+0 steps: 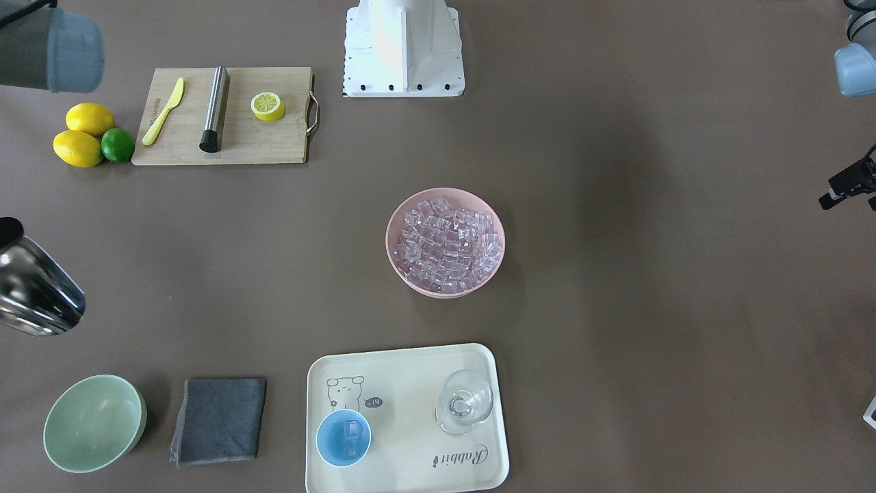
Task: Put ice in cup with scoop
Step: 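Carry the empty scoop down beside the green bowl with the right gripper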
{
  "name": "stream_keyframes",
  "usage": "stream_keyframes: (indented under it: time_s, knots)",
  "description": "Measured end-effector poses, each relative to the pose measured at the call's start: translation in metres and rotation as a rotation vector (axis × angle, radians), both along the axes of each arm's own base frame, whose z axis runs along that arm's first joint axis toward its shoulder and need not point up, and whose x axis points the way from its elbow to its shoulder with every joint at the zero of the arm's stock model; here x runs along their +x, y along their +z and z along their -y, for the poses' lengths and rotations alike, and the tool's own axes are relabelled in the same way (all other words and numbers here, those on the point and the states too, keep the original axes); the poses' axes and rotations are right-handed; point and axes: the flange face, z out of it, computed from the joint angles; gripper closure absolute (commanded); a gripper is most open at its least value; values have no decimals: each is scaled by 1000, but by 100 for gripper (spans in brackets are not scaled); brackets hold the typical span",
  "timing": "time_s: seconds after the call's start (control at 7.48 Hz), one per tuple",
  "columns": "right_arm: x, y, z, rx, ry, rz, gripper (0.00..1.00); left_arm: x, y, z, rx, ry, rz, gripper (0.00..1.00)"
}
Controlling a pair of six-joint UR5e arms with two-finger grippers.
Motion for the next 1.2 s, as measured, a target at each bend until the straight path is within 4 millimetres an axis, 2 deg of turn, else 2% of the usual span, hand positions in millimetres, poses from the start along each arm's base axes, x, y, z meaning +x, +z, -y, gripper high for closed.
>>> stream_keyframes:
  time_s: [0.27, 0.4, 0.67, 0.8, 0.94, 1.07, 1.2]
  knots:
    - [87, 64, -22, -119, 138, 62, 100, -16, 18, -15, -9, -6, 14, 3]
    - [122, 92, -33, -170, 180, 109, 100, -24, 25, -20, 13, 14, 21, 3]
    - [167, 137, -48, -270, 270, 199, 100, -40, 32, -26, 39, 27, 28, 3]
    - [174, 150, -53, -324, 347, 224, 100, -43, 34, -27, 49, 36, 29, 3]
    - [172, 149, -54, -376, 466, 247, 100, -44, 34, -27, 49, 40, 31, 3]
    - [157, 141, -52, -429, 573, 272, 100, -44, 33, -26, 48, 43, 33, 3]
    - [127, 125, -48, -469, 664, 287, 100, -45, 35, -27, 42, 43, 36, 3]
